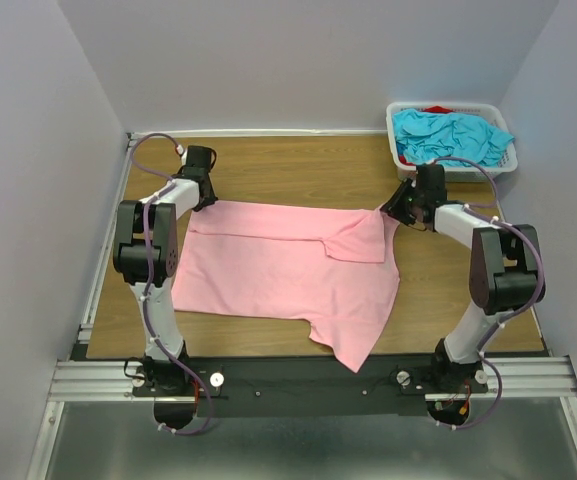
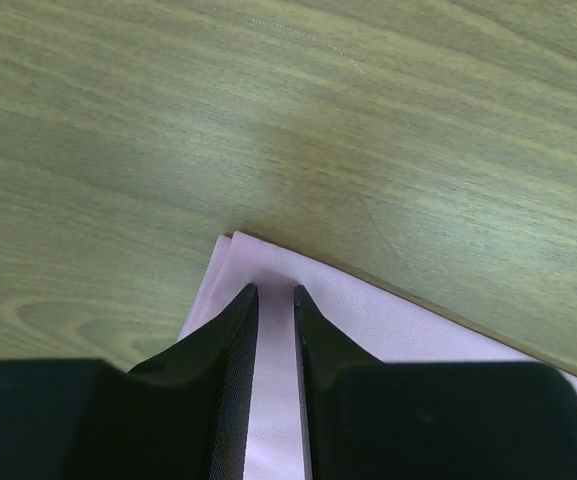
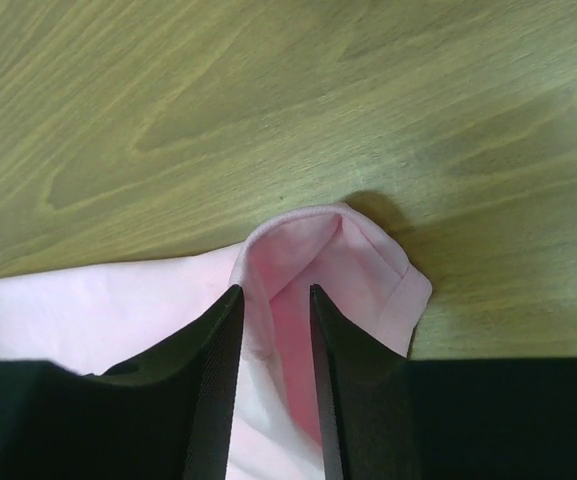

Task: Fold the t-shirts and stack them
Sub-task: Fold the tshirt

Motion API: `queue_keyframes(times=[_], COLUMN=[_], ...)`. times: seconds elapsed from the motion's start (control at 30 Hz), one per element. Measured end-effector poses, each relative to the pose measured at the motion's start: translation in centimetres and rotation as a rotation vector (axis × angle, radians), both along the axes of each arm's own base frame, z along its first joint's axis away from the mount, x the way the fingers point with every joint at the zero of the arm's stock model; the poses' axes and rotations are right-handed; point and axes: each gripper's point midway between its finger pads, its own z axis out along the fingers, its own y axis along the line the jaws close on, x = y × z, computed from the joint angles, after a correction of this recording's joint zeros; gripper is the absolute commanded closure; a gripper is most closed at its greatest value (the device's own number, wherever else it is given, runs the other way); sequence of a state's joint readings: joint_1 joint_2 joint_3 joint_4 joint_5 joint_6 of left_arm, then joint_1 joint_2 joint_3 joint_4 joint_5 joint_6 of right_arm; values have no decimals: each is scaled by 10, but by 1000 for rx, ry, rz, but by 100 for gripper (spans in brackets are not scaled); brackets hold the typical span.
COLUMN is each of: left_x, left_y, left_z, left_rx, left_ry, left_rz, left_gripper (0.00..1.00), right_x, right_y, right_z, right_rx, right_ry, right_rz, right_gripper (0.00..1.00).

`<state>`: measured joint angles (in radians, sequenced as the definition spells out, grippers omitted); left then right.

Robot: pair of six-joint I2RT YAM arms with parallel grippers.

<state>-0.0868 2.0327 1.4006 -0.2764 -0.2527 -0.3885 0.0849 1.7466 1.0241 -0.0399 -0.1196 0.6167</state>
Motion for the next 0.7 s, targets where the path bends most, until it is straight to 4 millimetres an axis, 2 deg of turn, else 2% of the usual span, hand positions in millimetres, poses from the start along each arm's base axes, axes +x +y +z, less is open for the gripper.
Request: queue_keyframes(times=[0.07, 0.27, 0.43, 0.7], left_x=[0, 0, 1, 1], left_y=[0, 1, 1, 1], left_z=[-2, -5, -5, -5], left_rx=[2, 4, 5, 7], left_ry=[5, 7, 6, 3], left_rz=[-1, -1, -1, 1], left_gripper=[74, 75, 74, 75], right_x=[1, 0, 2, 12], right_y=[1, 0, 0, 2], right_z=[-6, -16, -12, 12], right_rx=[7, 28, 42, 51], right_ry=[11, 39, 28, -32], right_rz=[1, -2, -1, 16], right_gripper=[66, 65, 57, 55])
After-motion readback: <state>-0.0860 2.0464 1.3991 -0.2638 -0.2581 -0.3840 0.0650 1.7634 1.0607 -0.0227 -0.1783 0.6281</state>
